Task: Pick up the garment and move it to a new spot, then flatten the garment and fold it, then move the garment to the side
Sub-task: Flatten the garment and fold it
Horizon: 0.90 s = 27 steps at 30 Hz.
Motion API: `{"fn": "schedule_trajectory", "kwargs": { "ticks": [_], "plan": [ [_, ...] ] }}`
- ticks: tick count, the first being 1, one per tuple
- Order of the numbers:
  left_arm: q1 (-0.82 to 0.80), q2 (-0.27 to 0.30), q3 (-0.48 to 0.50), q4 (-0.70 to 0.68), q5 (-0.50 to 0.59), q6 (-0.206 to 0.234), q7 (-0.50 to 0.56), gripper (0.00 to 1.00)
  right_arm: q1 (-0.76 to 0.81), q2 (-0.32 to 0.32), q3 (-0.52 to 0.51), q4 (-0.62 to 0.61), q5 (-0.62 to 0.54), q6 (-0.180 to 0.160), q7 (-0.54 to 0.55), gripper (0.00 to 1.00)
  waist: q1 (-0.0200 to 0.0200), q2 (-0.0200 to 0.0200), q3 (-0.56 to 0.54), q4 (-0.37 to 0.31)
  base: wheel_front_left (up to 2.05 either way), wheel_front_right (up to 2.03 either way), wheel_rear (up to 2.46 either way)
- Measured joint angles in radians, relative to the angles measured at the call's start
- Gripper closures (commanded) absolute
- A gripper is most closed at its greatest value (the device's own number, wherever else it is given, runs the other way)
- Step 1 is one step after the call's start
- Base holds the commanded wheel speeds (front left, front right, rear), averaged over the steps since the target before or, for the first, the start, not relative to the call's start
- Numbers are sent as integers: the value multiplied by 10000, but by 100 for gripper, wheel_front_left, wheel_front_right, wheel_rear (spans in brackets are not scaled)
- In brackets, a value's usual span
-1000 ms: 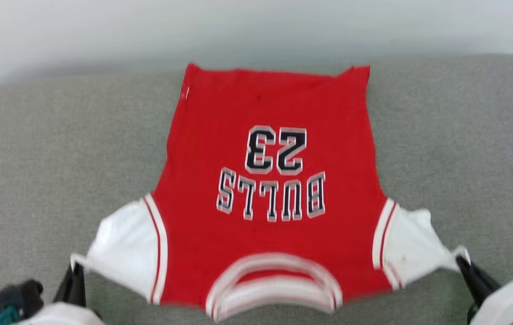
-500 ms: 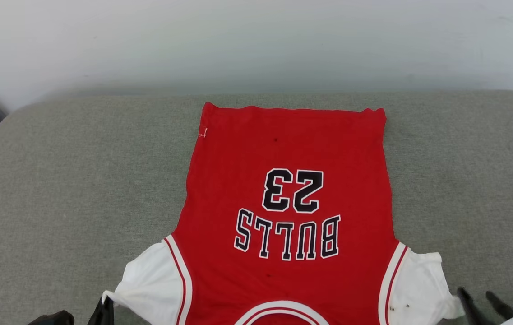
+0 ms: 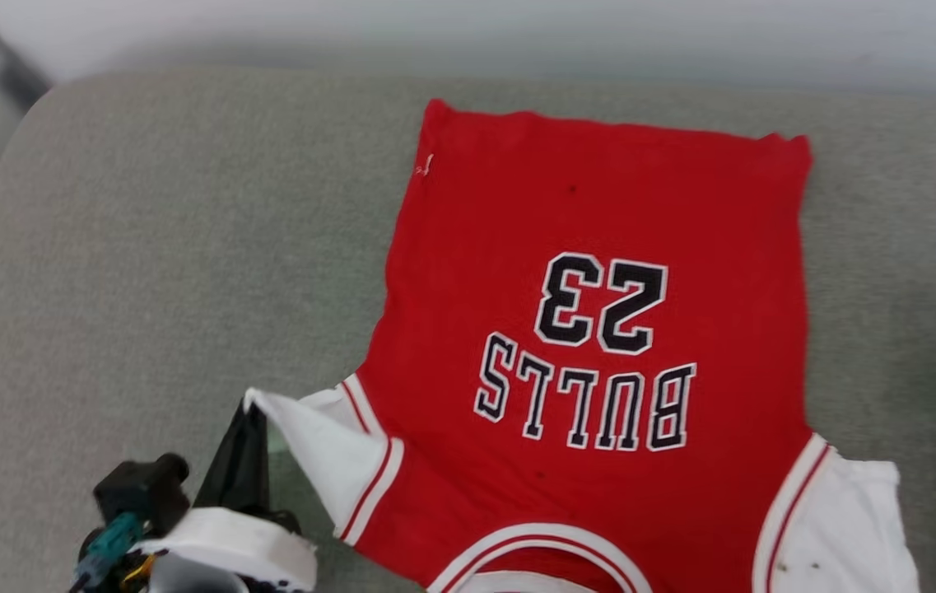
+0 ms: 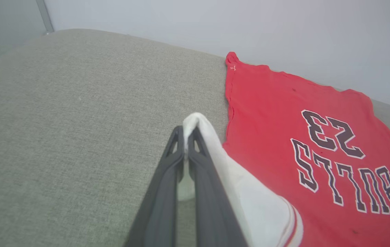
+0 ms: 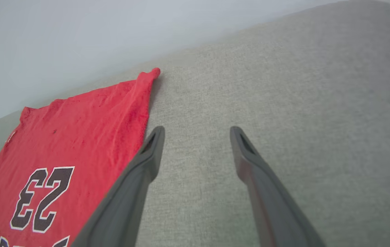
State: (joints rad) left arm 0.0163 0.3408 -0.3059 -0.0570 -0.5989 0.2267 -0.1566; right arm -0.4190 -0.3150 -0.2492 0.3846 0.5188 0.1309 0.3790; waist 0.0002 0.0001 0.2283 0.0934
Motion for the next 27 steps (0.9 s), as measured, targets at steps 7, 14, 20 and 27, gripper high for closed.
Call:
{"fn": "schedule_trajectory", "kwargs": {
  "ticks": [7,14,20,27],
  "plan": [
    [-965,-307,-424,86,194,-472,-322,100,-2697,-1091,380,1118,535,0,2326,0,0,0,1147,878,0,0,0],
    [-1743,-755,-798,21,510,-688,-644,100,-4817,-1411,453,1647,-305,0,4280,0,0,0,2413,1595,0,0,0],
    [-2148,-1041,-976,61,671,-871,-836,100,-5658,-1298,280,1925,-1112,0,5524,0,0,0,3280,2061,0,0,0],
    [-2294,-1216,-1007,378,683,-1012,-932,100,-6074,-1131,-437,1912,-1942,6,6847,100,-1,0,3605,2338,0,0,0]
  ]
}}
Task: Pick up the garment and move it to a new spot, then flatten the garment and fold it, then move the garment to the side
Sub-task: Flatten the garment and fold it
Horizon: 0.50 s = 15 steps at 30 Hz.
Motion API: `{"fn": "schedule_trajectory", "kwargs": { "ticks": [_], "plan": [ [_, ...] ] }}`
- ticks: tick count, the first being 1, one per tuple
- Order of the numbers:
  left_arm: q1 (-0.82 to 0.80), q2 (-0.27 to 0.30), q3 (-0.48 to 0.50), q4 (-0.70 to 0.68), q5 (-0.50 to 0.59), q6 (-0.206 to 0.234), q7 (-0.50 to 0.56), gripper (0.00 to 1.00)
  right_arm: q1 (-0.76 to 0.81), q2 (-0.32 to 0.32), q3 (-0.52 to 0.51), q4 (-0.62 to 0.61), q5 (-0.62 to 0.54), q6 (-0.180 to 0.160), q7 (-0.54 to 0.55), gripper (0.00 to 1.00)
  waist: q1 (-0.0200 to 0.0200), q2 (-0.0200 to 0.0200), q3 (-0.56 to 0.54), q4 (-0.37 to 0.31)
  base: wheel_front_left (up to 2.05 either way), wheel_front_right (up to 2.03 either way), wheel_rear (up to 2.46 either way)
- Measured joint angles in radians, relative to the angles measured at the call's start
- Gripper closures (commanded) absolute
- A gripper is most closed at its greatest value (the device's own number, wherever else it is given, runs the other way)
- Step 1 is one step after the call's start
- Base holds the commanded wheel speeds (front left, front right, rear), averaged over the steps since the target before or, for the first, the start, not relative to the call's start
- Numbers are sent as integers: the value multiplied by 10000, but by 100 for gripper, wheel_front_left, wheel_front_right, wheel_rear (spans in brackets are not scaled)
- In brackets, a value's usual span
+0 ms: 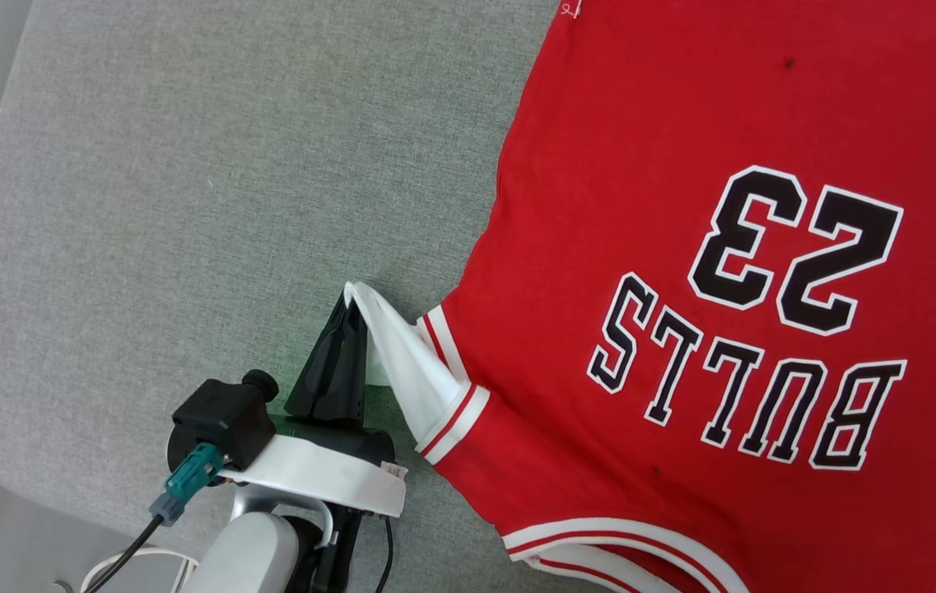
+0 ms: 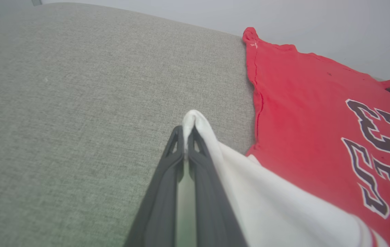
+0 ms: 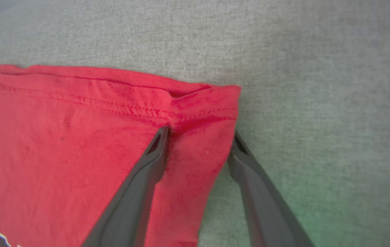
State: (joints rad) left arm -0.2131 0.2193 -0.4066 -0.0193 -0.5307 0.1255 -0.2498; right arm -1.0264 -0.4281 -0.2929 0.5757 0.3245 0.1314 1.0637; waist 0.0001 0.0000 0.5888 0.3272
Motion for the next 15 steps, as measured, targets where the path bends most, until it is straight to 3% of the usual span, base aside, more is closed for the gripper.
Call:
{"fn": "schedule_trajectory", "kwargs": {
  "ticks": [4,9,15],
  "plan": [
    [-25,-71,10,173,0,-40,-13,100,104,234,-52,-267,-219,-6,144,100,0,0,-109,-11,0,0,0],
    [34,-35,119,414,-15,-36,-46,100,477,188,633,-809,-349,-6,27,100,1,0,-494,-137,0,0,0],
    [496,297,439,627,-157,163,23,100,1076,-504,1839,-2052,242,-6,-205,100,0,0,-1307,-545,0,0,0]
  ]
}}
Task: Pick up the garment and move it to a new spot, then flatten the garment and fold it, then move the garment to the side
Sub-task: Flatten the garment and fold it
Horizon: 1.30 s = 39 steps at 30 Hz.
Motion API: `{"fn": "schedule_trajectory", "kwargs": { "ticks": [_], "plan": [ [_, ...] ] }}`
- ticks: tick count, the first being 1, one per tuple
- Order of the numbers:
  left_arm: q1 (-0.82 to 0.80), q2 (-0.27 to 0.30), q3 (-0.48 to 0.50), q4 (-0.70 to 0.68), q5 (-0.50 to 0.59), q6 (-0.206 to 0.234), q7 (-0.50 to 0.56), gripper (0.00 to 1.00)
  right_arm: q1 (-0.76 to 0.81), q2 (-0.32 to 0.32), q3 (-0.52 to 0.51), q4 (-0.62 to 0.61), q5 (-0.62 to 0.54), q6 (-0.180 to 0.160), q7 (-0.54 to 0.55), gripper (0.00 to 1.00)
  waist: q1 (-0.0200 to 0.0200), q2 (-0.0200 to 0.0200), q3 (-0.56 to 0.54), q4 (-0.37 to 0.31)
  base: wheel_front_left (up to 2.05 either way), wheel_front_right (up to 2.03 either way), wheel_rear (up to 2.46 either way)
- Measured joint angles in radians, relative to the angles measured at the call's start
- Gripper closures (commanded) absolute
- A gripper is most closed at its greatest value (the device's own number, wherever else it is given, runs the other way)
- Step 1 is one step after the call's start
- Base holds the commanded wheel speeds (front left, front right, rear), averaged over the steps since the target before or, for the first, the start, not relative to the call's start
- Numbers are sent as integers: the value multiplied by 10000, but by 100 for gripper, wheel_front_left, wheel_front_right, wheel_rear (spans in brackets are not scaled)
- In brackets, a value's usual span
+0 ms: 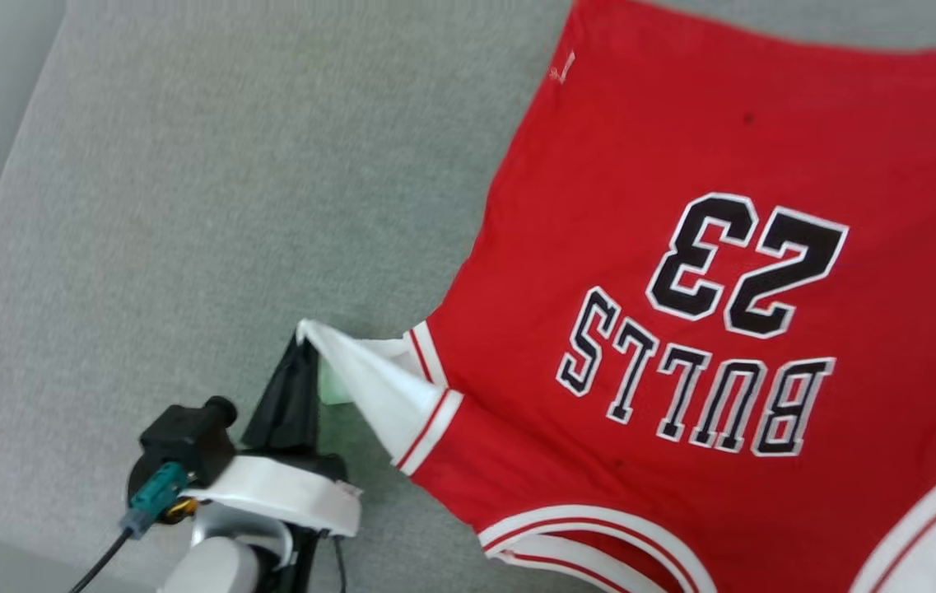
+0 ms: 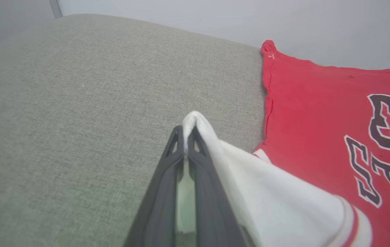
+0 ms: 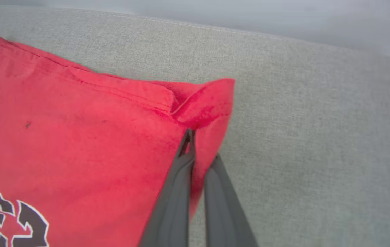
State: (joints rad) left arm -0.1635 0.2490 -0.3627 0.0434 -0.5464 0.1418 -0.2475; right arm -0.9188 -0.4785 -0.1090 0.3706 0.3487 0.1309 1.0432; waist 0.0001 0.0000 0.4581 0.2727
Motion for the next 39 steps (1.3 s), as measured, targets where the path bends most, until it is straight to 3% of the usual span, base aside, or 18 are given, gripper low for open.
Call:
{"fn": "schedule_trajectory", "kwargs": {
  "ticks": [6,12,17,21,22,23,24,28,29,34,39],
  "plan": [
    [588,523,460,19,-174,330,318,100,1873,-905,539,-1360,867,2,12,100,-1,0,-936,-738,0,0,0],
    [1353,955,932,-182,-464,700,612,100,4782,-1007,-309,-2220,1404,2,318,100,-1,0,-1804,-1741,0,0,0],
    [1953,1262,1145,-316,-612,951,991,100,7489,-477,-986,-2748,1540,2,334,100,-2,0,-2397,-2637,0,0,0],
    [2188,1402,1202,-422,-698,1060,1233,100,9413,407,-1409,-3016,1643,2,102,98,-3,0,-2716,-3266,0,0,0],
    [2210,1427,1225,-443,-727,1093,1264,100,9790,673,-1406,-3041,1651,2,40,83,-3,0,-2772,-3393,0,0,0],
    [2228,1457,1241,-464,-731,1122,1315,100,10104,966,-1425,-3037,1733,2,8,52,-3,0,-2820,-3511,0,0,0],
    [2251,1476,1248,-477,-740,1139,1363,100,10373,1266,-1459,-3007,1804,2,-77,0,-3,0,-2861,-3622,0,0,0],
    [2451,1567,1335,-564,-802,1275,1492,100,10707,1766,-1496,-2940,1812,0,-844,0,-3,0,-2941,-3982,0,0,0],
    [2465,1620,1369,-711,-811,1358,1570,100,10493,1843,-1469,-3083,1762,0,-2247,0,-3,0,-2957,-4141,0,0,0],
    [2450,1722,1356,-1009,-754,1450,1678,100,9487,1708,-1302,-3078,1517,0,-5258,0,-2,0,-2783,-4133,0,0,0],
    [2096,1739,1210,-1429,-552,1499,1724,100,8237,1496,-560,-2800,1814,0,-7206,0,-2,0,-2371,-3960,0,0,0]
  ]
}}
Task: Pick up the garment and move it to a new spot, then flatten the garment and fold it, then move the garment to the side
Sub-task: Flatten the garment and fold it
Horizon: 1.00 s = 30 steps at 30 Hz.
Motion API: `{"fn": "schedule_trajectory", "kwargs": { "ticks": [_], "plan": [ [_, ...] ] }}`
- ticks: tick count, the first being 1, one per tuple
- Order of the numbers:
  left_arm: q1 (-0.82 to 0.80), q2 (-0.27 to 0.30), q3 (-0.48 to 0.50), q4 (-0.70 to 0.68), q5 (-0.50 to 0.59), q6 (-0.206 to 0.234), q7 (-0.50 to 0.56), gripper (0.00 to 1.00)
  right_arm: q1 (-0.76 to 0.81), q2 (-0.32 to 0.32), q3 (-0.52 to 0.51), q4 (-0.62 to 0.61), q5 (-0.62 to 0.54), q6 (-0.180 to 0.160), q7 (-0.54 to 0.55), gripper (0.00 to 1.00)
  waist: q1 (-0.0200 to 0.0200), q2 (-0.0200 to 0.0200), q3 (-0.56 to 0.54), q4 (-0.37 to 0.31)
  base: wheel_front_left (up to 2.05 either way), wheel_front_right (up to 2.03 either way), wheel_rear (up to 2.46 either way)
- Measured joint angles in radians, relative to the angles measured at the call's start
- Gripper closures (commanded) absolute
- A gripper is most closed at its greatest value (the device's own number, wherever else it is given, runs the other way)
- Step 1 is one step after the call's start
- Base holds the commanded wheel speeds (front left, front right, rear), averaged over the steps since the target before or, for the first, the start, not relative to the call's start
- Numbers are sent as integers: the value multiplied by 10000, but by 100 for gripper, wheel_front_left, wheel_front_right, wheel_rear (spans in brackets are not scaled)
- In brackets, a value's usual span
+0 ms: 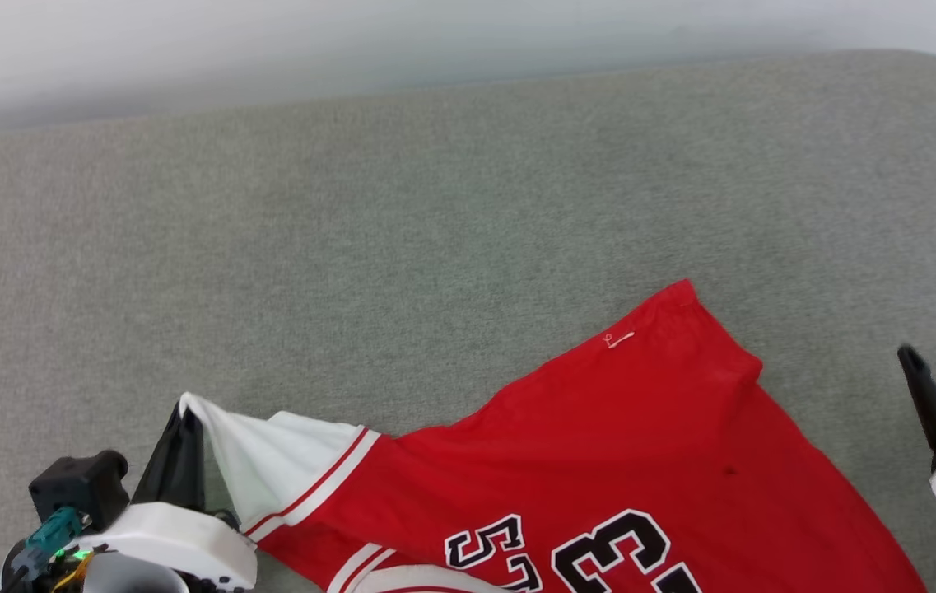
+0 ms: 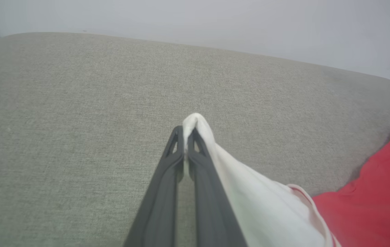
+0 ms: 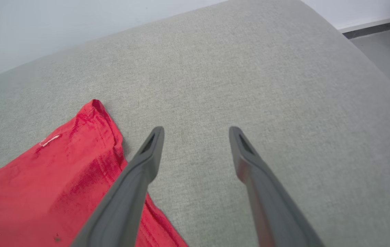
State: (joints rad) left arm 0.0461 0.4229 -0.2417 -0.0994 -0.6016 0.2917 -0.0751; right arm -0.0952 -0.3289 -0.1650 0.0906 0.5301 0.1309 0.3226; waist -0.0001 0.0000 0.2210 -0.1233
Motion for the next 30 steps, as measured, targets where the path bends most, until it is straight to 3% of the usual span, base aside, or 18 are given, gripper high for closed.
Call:
{"fn": "schedule_trajectory", "kwargs": {
  "ticks": [5,11,16,19,27,28,29,30],
  "plan": [
    [-522,-146,-274,-322,199,0,-33,100,-1254,-732,1218,151,412,0,81,0,2,0,536,327,0,0,0],
    [-1104,-336,-616,-481,372,-105,-44,100,-2758,-1488,2500,226,876,0,2637,0,2,0,1104,819,0,0,0],
    [-1468,-487,-809,-522,479,-274,-268,100,-3709,-1421,3053,560,947,0,5085,0,2,0,1549,1218,0,0,0],
    [-1507,-581,-895,-483,489,-337,-387,100,-4057,-1269,3289,771,855,0,5935,0,3,0,1777,1436,0,0,0],
    [-1760,-692,-1016,-263,479,-470,-564,100,-4797,-1177,3568,1446,865,-2,6901,0,1,0,2226,1816,0,0,0],
    [-1773,-704,-1026,-222,468,-485,-577,100,-4826,-1198,3591,1484,892,-2,6968,27,2,0,2237,1845,0,0,0],
    [-1774,-715,-1034,-186,456,-493,-604,100,-4838,-1218,3601,1509,951,-4,6995,75,2,0,2235,1865,0,0,0],
    [-1775,-727,-1032,-151,439,-499,-606,100,-4852,-1235,3632,1524,970,-4,6997,100,1,0,2222,1873,0,0,0]
  ]
}}
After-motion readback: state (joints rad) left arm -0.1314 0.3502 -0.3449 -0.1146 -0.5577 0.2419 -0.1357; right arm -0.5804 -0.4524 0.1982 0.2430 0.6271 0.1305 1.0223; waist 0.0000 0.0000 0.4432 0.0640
